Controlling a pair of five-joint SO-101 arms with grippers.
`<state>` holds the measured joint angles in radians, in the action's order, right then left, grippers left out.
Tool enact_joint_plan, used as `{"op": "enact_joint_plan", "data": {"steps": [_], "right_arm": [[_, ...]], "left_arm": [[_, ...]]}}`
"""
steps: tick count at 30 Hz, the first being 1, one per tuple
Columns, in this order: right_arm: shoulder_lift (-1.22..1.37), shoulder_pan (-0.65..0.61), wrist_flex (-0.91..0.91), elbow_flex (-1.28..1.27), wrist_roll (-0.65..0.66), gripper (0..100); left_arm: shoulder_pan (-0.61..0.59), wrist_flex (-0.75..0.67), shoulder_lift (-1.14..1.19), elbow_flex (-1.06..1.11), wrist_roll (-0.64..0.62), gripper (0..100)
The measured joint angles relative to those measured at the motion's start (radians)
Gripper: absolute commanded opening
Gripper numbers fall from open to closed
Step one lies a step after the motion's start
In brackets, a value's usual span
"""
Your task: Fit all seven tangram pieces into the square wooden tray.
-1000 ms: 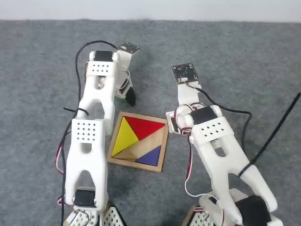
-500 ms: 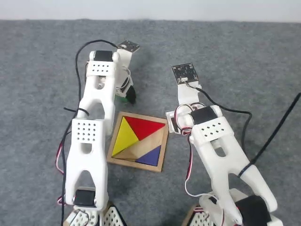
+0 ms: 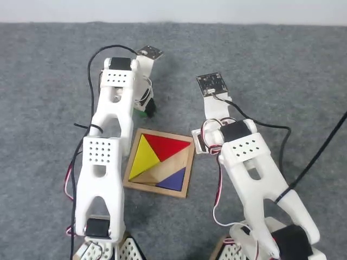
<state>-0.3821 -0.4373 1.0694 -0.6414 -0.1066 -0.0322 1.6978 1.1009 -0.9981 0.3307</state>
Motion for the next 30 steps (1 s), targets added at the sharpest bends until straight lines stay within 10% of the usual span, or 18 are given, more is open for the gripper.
{"op": "enact_joint_plan", "data": {"steps": [30], "right_arm": [[0.0, 0.0, 0.005, 0.0, 0.0, 6.1]], "left_arm": [[-0.003, 0.025, -0.143, 0.091, 0.04, 17]]}}
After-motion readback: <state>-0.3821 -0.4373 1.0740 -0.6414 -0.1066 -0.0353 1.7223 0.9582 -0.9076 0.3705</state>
